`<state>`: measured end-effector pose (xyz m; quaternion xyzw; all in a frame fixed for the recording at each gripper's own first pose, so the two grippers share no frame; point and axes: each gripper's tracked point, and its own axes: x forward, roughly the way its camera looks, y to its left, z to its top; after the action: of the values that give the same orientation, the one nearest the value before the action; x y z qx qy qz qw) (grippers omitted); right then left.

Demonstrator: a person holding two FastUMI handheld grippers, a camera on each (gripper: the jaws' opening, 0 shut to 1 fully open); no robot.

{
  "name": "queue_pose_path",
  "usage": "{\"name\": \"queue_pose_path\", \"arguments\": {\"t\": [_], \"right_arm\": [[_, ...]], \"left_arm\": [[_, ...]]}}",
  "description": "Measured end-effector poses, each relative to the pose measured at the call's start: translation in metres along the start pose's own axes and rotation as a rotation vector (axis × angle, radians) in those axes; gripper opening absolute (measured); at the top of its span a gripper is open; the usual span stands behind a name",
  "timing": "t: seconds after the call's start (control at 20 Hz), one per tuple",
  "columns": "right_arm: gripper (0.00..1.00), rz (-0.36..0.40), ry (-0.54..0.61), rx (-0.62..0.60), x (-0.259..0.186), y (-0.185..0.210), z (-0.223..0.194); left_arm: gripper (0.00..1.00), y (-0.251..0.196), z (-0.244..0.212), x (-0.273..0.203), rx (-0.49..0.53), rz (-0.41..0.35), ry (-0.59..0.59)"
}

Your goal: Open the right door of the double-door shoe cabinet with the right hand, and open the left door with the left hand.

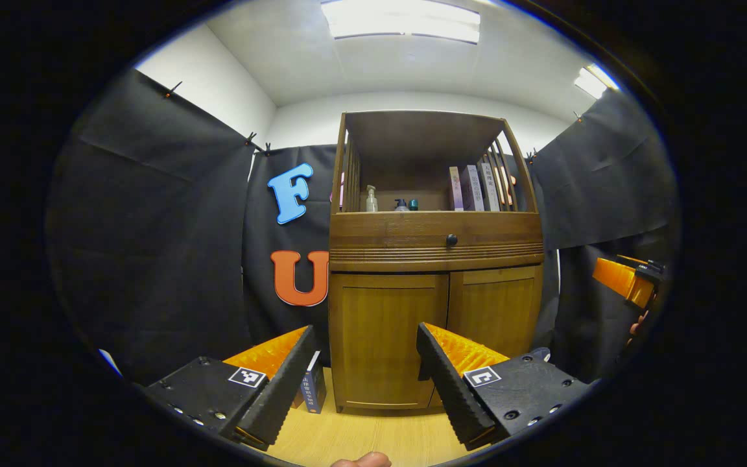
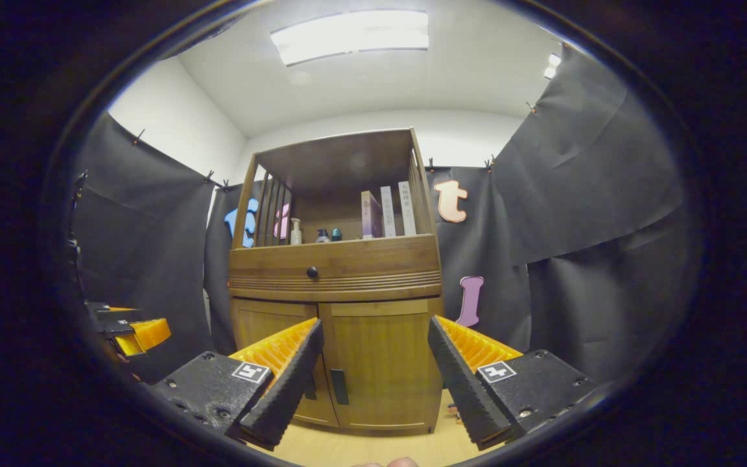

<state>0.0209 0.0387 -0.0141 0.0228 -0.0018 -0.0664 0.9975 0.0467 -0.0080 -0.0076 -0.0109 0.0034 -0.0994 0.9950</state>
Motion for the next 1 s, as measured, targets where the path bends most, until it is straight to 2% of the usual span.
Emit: {"name": "queue_pose_path", "arguments": {"t": [0.25,0.4,0.45,0.5,0.75,0.8,0.85,0.9,1.0], "right_arm": [[1.0,0.005,0.047,-0.004,0.024,0.019,-0.024],[1.0,0.017,0.116,0.02,0.036,0.023,-0.053],[1.0,0.023,0.143,0.027,0.043,0.026,-0.067],[1.0,0.026,0.168,0.031,0.049,0.028,-0.079],[1.0,0.048,0.227,0.017,0.087,0.039,-0.12],[1.0,0.052,0.242,0.01,0.096,0.041,-0.128],[1.0,0.058,0.258,0.004,0.102,0.047,-0.138],[1.0,0.065,0.273,0.0,0.11,0.05,-0.145],[1.0,0.075,0.299,-0.004,0.123,0.056,-0.162]], "left_arm": [[0.95,0.009,-0.012,0.009,-0.002,-0.002,0.02],[0.95,0.01,-0.023,0.008,-0.005,0.005,0.041],[1.0,0.009,-0.027,0.008,-0.004,-0.001,0.051],[0.95,0.008,-0.032,0.007,-0.003,-0.007,0.062],[0.95,0.019,-0.039,0.002,-0.014,0.033,0.072],[1.0,0.021,-0.04,0.001,-0.014,0.043,0.071],[1.0,0.023,-0.039,0.001,-0.012,0.057,0.07],[0.95,0.026,-0.04,0.0,-0.007,0.069,0.07],[0.95,0.033,-0.043,0.001,0.0,0.093,0.066]]}}
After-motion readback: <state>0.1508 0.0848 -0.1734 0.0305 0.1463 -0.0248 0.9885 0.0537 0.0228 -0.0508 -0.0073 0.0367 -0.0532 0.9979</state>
